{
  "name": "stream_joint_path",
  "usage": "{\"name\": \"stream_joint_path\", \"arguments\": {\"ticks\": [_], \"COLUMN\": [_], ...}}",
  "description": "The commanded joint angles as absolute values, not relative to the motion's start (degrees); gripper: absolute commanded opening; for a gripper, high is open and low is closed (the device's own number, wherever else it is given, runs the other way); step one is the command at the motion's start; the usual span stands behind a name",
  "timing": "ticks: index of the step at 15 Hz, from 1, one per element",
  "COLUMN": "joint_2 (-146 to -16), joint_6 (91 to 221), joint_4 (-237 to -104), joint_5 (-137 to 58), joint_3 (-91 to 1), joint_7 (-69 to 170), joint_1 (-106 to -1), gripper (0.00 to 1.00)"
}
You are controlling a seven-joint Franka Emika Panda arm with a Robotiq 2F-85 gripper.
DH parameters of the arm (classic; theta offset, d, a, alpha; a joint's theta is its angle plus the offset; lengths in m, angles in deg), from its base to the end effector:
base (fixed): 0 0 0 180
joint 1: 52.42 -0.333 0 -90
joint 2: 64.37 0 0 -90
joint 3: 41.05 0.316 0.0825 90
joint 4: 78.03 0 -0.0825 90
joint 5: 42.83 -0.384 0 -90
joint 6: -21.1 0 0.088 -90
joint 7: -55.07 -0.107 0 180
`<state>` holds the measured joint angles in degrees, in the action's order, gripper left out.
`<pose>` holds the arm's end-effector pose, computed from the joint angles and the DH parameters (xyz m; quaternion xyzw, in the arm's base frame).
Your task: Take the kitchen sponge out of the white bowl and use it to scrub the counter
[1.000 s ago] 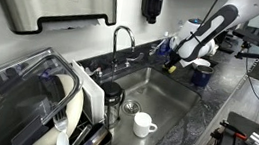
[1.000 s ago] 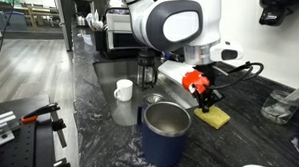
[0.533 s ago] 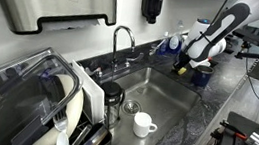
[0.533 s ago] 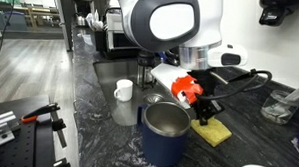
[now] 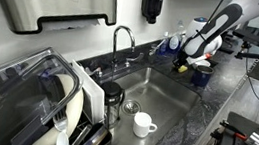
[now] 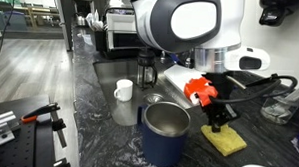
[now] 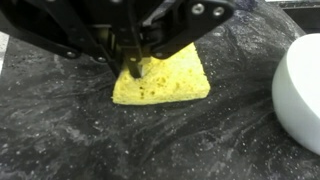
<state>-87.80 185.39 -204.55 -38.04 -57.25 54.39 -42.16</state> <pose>0.5202 -0.2527 0.2257 0.9731 -0.1766 0.1115 0.0974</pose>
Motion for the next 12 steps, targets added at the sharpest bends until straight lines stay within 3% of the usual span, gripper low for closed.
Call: {"name": "stream_joint_path", "arguments": {"ticks": [1,8,12], "joint_2": [-92.83,-95.61,-92.11], "joint_6": [182.46,180.32,180.57], "joint_4": [-198.22,-193.75,-197.68], "joint_5": [-37.26,-36.59,-36.68], "joint_3": [-57.31,-56.30,-54.32], "joint_7": [51.63,51.69,54.16], "joint_1": [-43.96,-46.15,-45.47], "gripper": [0.03,0.03,0.03]}}
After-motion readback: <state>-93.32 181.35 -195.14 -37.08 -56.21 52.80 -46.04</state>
